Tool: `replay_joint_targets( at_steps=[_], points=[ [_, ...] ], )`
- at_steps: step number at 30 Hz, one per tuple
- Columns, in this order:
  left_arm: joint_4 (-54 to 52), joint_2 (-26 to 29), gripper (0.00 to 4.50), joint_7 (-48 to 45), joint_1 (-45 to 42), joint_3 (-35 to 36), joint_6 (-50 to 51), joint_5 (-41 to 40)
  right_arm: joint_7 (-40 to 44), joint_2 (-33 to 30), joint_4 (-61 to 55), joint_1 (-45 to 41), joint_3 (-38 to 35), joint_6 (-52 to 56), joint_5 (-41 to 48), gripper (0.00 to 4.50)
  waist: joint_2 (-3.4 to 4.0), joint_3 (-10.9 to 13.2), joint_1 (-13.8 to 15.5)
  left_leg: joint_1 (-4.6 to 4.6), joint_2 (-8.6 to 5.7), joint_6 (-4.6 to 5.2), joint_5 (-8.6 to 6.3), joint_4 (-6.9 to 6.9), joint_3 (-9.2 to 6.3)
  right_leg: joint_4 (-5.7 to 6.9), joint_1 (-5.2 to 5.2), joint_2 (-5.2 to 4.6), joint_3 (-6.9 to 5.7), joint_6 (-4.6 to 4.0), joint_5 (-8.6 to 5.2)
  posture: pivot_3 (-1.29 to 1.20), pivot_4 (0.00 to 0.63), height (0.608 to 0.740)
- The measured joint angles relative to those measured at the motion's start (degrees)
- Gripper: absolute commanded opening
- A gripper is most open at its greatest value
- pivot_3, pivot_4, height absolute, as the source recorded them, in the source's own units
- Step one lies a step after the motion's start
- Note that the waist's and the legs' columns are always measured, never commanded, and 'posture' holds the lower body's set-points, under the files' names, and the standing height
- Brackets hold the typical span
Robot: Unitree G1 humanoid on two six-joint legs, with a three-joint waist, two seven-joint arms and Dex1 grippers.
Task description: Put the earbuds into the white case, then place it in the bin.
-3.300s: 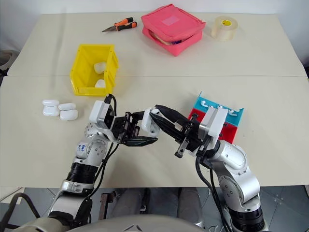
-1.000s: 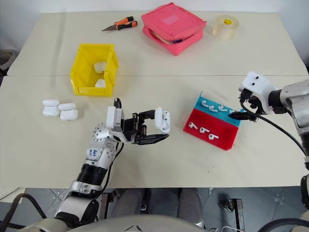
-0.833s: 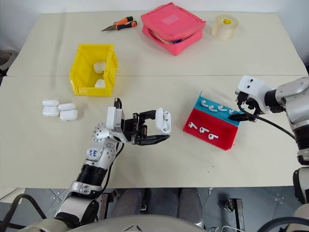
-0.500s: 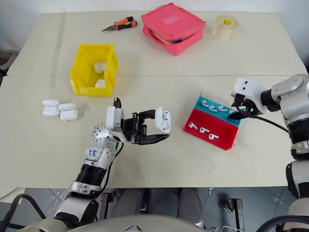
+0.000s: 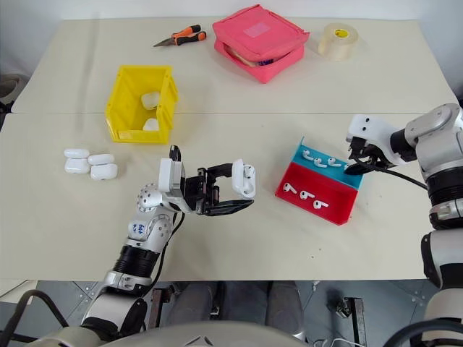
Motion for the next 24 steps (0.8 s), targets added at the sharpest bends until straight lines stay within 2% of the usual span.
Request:
replay_joint_targets(
  at_steps=[3,6,18,21,24],
  points=[
    [0.0,0.01,2.78,0.01,-0.04,0.0,0.0,0.0,0.72,0.16,0.55,-0.24,0.0,0.08,-0.36,1.63,0.0,0.0,0.01,0.01,0.0,0.0,0.0,0.0,-0.01,0.0,0.01,0.0,-0.01,0.0,0.0,0.0,0.15,0.74],
    [0.0,0.0,2.78,0.01,-0.12,0.0,0.0,0.0,1.6,0.33,0.69,-0.3,0.01,0.04,-0.7,0.69,0.0,0.0,0.01,0.01,0.0,0.0,0.0,0.04,-0.02,0.0,0.05,0.0,-0.01,0.01,0.0,0.0,0.15,0.74],
    [-0.01,-0.15,2.78,0.14,-0.14,-0.01,0.0,0.0,1.5,0.76,0.24,-0.3,-0.63,0.8,-1.23,0.69,-0.01,0.0,-0.04,0.02,0.01,0.0,0.0,0.08,-0.03,0.04,0.06,0.0,-0.01,0.01,0.01,0.0,0.15,0.74],
    [-0.01,-0.25,2.78,0.14,-0.16,-0.03,0.0,0.0,0.69,0.72,-2.57,1.78,-3.2,2.74,0.37,0.69,0.0,0.0,-0.06,0.01,0.01,-0.01,0.0,0.07,-0.01,0.05,0.01,0.0,0.0,0.01,0.01,0.0,0.15,0.74],
    [0.09,-0.27,2.78,0.0,-0.3,-0.02,-0.03,-0.01,0.48,0.58,-9.43,4.76,-8.78,7.75,5.47,0.69,0.08,0.05,-0.07,-0.04,0.01,-0.01,0.0,0.06,-0.01,0.06,-0.07,0.0,0.01,0.01,0.01,0.0,0.15,0.74]
  ],
)
